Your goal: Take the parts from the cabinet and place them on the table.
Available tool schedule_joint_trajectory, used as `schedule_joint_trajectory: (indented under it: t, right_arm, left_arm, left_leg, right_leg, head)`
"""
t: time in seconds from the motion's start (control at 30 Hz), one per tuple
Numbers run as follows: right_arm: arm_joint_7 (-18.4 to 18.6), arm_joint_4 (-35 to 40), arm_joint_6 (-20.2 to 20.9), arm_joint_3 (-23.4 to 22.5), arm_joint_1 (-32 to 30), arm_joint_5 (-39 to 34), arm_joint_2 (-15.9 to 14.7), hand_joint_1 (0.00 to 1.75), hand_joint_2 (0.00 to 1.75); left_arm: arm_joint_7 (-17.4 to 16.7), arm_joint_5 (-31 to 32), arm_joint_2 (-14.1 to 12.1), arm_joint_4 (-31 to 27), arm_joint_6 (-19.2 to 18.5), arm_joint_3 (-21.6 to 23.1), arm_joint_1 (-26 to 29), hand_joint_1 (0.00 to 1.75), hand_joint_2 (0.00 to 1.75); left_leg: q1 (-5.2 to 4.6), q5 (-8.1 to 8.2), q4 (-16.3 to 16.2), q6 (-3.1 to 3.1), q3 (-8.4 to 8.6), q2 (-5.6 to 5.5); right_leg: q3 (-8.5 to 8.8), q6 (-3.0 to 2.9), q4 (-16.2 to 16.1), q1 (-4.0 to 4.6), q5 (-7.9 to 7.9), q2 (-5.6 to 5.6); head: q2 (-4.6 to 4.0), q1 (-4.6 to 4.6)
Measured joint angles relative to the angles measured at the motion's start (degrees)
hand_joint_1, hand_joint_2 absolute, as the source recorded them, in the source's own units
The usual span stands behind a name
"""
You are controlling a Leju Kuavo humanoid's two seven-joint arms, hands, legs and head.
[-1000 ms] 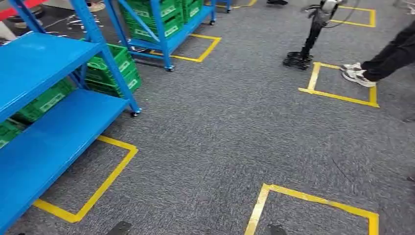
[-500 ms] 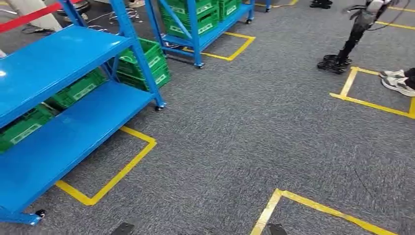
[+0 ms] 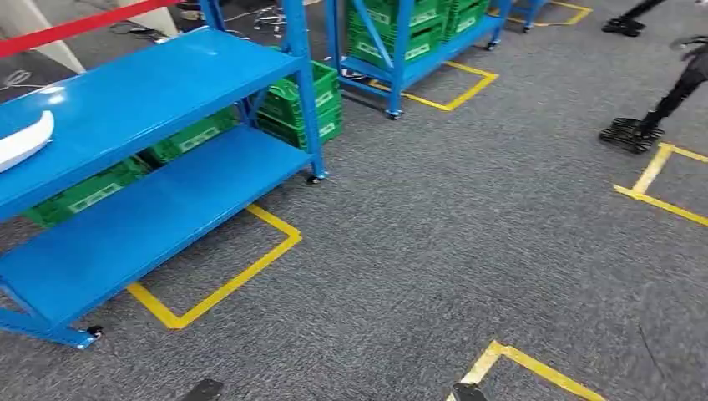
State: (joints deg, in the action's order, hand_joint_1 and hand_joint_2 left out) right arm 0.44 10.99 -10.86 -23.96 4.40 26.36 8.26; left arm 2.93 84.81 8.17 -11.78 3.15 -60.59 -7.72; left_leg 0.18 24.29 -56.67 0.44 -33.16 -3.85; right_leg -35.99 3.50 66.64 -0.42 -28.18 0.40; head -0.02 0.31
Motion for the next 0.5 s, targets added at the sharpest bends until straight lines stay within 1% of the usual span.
schedule_joint_trajectory:
  t: [0.03,0.07,0.1,0.17,0.2,0.23,0.27,0.3,0.33,0.37,0.4,0.43,0.47,0.5]
  right_arm:
    - [0.0,0.0,0.0,0.0,0.0,0.0,0.0,0.0,0.0]
    - [0.0,-0.02,0.02,0.0,-0.07,0.0,0.02,0.0,0.0]
    - [0.0,-0.04,0.02,0.0,-0.05,0.02,0.02,0.0,0.0]
    - [0.02,-0.02,0.0,-0.02,0.24,0.02,0.0,0.0,0.0]
    - [0.02,-0.02,0.0,-0.02,0.18,0.02,0.0,0.0,0.0]
    - [0.02,-0.02,0.02,-0.02,0.19,0.04,0.04,0.0,0.0]
    - [-0.02,-0.02,0.02,-0.02,0.19,0.09,0.02,0.0,0.0]
    - [0.0,-0.02,0.02,-0.02,0.13,0.11,0.02,0.0,0.0]
    - [0.0,-0.02,0.04,-0.02,0.02,0.13,0.0,0.0,0.0]
    - [0.0,-0.02,0.02,-0.02,-0.12,0.15,0.0,0.0,0.0]
    - [0.02,-0.02,0.04,-0.02,-0.19,0.18,0.0,0.0,0.0]
    - [0.02,-0.02,0.04,-0.02,-0.19,0.2,0.0,0.0,0.0]
    - [0.02,-0.02,0.04,-0.02,-0.11,0.22,0.0,0.0,0.0]
    - [0.02,-0.02,0.04,-0.02,-0.02,0.3,0.0,0.0,0.0]
  left_arm:
    - [0.0,0.02,0.0,0.0,0.0,0.0,-0.04,0.0,0.0]
    - [0.0,0.02,-0.04,0.0,0.0,0.02,-0.16,0.0,0.0]
    - [-0.07,0.02,-0.04,0.0,0.02,0.02,-0.27,0.0,0.0]
    - [-0.18,0.11,-0.07,0.0,0.02,0.02,0.06,0.0,0.0]
    - [-0.17,0.13,-0.09,0.0,0.02,0.0,0.22,0.0,0.0]
    - [-0.2,0.2,-0.17,0.0,0.02,0.0,0.34,0.0,0.0]
    - [-0.24,0.24,-0.13,0.0,0.02,0.02,0.27,0.0,0.0]
    - [-0.26,0.24,-0.09,0.0,0.02,0.02,0.05,0.0,0.0]
    - [-0.26,0.24,-0.07,0.0,0.02,0.02,-0.14,0.0,0.0]
    - [-0.26,0.24,0.04,0.0,0.02,0.02,-0.18,0.0,0.0]
    - [-0.26,0.24,0.07,0.0,0.02,0.02,-0.13,0.0,0.0]
    - [-0.26,0.2,0.07,0.0,0.02,0.02,0.01,0.0,0.0]
    - [-0.31,0.15,0.07,0.0,0.02,0.0,0.11,0.0,0.0]
    - [-0.33,0.15,0.04,0.0,0.02,0.0,0.11,0.0,0.0]
  left_leg:
    - [0.1,0.11,-0.11,-0.29,0.04,-0.64]
    - [-0.21,0.21,-0.54,-0.81,-0.25,-1.26]
    - [-0.13,0.1,-0.88,-1.1,-0.77,-1.91]
    - [0.24,-0.46,-0.48,-1.85,-1.17,-2.67]
    - [0.31,-0.49,-0.42,-2.13,-1.22,-3.14]
    - [0.27,-0.02,-0.72,-2.3,-1.33,-1.95]
    - [-0.06,1.5,-2.56,-2.64,-2.18,0.59]
    - [-0.05,3.77,-6.38,-2.88,-4.02,1.81]
    - [0.01,5.94,-10.95,-3.03,-6.19,2.45]
    - [0.04,7.54,-15.08,-3.09,-8.08,2.9]
    - [0.04,7.83,-17.15,-3.09,-9.01,3.02]
    - [0.03,6.68,-16.51,-2.95,-8.54,3.05]
    - [0.01,4.88,-14.19,-2.72,-7.26,3.09]
    - [-0.11,2.43,-9.93,-2.32,-4.95,3.36]
  right_leg:
    - [1.99,0.21,-4.39,-0.34,2.12,1.41]
    - [2.87,0.32,-6.37,-0.73,1.58,4.09]
    - [3.56,-0.44,-7.33,-0.83,1.05,3.87]
    - [3.16,-1.15,-6.95,-0.37,1.24,3.19]
    - [3.18,-1.65,-7.13,-0.43,1.4,2.7]
    - [3.37,-2.1,-7.39,-0.64,1.59,1.91]
    - [3.42,-2.38,-7.52,-0.62,1.66,1.54]
    - [3.33,-2.59,-7.53,-0.53,1.67,0.81]
    - [3.28,-2.81,-7.53,-0.39,1.6,-0.06]
    - [3.27,-2.9,-7.52,-0.27,1.55,-0.91]
    - [3.28,-2.96,-7.52,-0.19,1.51,-1.59]
    - [3.33,-3.0,-7.52,-0.07,1.47,-2.19]
    - [3.36,-3.0,-7.52,0.01,1.46,-2.69]
    - [3.47,-3.0,-7.52,0.11,1.44,-3.21]
  head:
    - [0.0,0.04]
    - [0.0,0.15]
    - [0.0,0.02]
    - [0.0,-0.02]
    - [0.0,0.02]
    - [0.0,0.04]
    - [0.0,-0.42]
    - [0.0,-0.85]
    - [0.0,-0.85]
    - [0.0,-0.83]
    - [0.0,-0.83]
    - [0.0,-0.85]
    - [0.0,-0.87]
    - [0.0,-0.89]
